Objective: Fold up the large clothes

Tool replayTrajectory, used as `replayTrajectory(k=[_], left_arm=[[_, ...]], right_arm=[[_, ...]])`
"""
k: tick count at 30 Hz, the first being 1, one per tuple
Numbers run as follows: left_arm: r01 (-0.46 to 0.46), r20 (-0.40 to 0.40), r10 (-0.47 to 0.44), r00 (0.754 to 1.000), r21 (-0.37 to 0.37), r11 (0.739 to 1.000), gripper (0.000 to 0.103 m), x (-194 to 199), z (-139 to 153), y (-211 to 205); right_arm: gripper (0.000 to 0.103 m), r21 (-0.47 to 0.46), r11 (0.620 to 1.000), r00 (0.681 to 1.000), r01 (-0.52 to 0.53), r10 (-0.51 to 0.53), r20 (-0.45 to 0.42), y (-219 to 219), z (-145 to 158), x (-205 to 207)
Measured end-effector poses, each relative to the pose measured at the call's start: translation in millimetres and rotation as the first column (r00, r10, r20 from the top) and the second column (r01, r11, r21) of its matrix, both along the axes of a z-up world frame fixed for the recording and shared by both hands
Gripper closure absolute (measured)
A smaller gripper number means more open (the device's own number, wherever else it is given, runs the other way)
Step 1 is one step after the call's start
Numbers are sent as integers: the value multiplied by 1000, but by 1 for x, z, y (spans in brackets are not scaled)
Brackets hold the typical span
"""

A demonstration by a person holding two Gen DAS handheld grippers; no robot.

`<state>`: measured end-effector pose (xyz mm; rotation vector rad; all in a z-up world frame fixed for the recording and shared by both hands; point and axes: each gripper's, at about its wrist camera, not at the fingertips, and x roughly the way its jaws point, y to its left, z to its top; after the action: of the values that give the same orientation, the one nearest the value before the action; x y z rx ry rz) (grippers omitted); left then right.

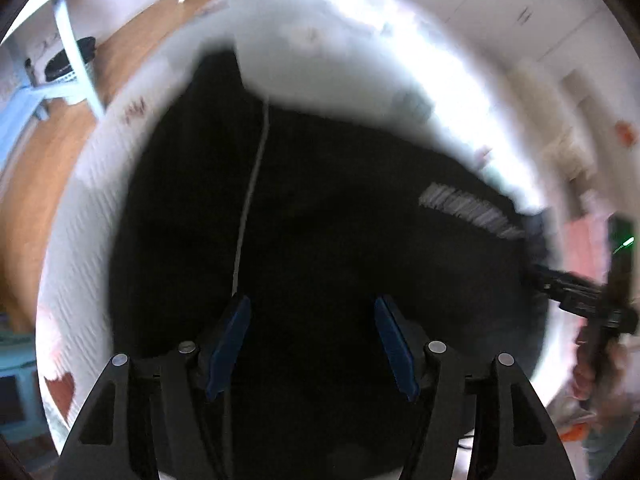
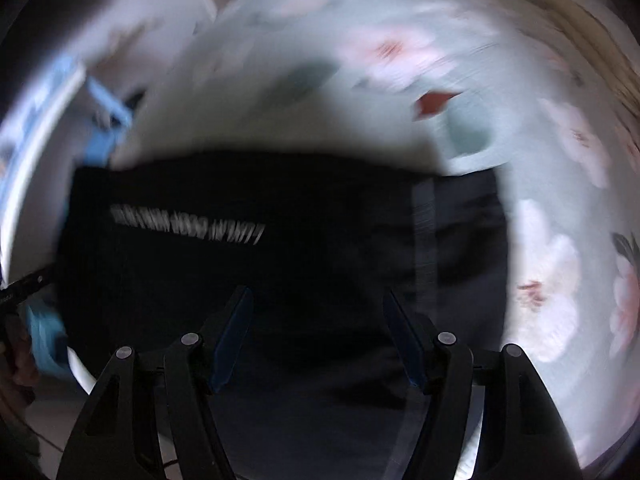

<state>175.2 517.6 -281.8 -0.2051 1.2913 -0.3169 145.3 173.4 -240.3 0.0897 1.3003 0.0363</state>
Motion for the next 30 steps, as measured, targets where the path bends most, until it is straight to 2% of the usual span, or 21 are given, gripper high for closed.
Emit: replayTrajectory(k=[1, 2, 4, 8, 11, 13, 14, 18, 21, 23, 26, 29, 30], left_arm=[[-11, 36, 10, 999, 23, 1000, 35, -1, -6, -3], [-20, 58, 18, 998, 30, 999, 35, -2, -8, -3], [-74, 43, 73, 996, 15, 997, 35, 2, -11, 4], [-119, 41, 117, 992, 55, 991, 35, -2, 0, 4], [-133, 37, 132, 991, 32, 991, 38, -26, 31, 5], [-135, 58, 133, 989, 36, 990, 38, -54, 56, 3], [-135, 61, 132, 989, 48, 990, 37, -69, 68, 3], [-144, 50, 141, 989, 73, 987, 36, -125, 104, -5], [-180, 39, 177, 983, 75, 981, 36, -175, 135, -21], [-188, 52, 183, 982, 99, 977, 36, -192, 155, -41], [-169, 102, 153, 983, 174, 970, 36, -216, 182, -75], [-135, 172, 102, 980, 197, 971, 36, -235, 229, -101], [-132, 202, 90, 975, 208, 969, 36, -240, 246, -109]], right_arm=[[33, -5, 1000, 999, -9, 9, -52, 3, -24, 3], [32, -12, 1000, 998, -13, 12, -64, 9, -37, 1], [27, -31, 999, 999, -17, 16, -33, -10, -51, 4], [24, -44, 999, 999, 15, -16, -36, -13, -53, 16], [24, -25, 999, 998, 41, -42, -46, -14, -31, 6], [24, 37, 998, 998, 57, -56, -33, -31, -10, -22], [24, 49, 997, 998, 60, -58, -37, -37, -5, -34], [24, 65, 997, 994, 50, -43, -99, -43, 18, -122], [24, 14, 1000, 987, 0, 2, -158, -41, 24, -186], [24, -20, 999, 978, -30, 25, -209, -40, 27, -221], [24, -27, 999, 969, -31, 24, -246, -44, 40, -255], [24, -31, 999, 977, -22, 15, -211, -45, 74, -276], [24, -33, 999, 981, -24, 17, -193, -41, 85, -271]])
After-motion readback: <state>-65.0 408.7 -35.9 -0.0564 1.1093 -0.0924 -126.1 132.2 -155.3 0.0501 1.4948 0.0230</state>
